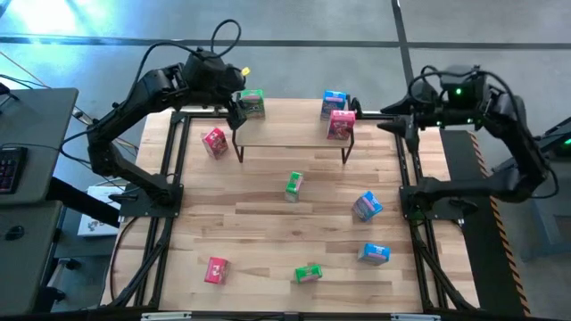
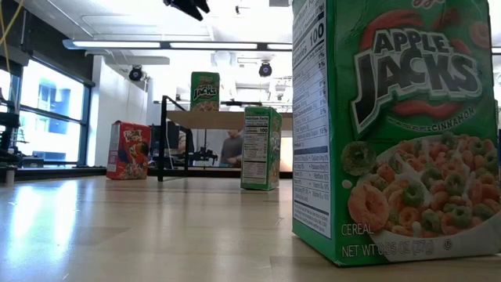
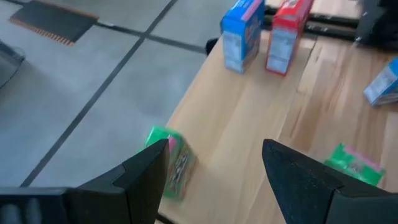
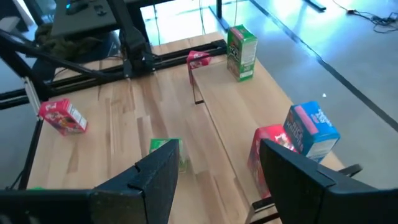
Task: Stack cereal on shelf
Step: Put the right red cereal box on the shelf
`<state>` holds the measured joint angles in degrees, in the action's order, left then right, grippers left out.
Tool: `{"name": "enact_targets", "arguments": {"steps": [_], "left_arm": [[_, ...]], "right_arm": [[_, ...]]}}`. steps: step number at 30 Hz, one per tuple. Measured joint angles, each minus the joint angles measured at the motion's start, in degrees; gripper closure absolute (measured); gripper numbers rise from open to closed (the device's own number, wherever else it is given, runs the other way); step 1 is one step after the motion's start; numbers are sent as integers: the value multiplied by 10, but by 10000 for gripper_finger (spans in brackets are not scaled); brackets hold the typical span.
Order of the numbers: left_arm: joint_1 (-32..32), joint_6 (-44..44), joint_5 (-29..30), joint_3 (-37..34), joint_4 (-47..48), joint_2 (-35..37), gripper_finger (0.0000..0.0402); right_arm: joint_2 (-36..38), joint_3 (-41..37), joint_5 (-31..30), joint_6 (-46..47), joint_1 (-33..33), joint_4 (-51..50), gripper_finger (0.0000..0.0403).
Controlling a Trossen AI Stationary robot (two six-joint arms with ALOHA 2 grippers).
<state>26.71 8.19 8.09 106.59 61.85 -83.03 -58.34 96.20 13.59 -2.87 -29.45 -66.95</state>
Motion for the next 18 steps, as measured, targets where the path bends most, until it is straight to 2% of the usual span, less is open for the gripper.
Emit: {"name": "enact_targets", "arguments": {"steps": [14, 18], "left_arm": [[-20, 37, -24, 0, -145, -71, 153], [-29, 57, -47, 0, -183, -91, 153]], "right_arm": [[165, -229, 1, 82, 0, 142, 187], [205, -282, 1, 102, 0, 171, 187]]}}
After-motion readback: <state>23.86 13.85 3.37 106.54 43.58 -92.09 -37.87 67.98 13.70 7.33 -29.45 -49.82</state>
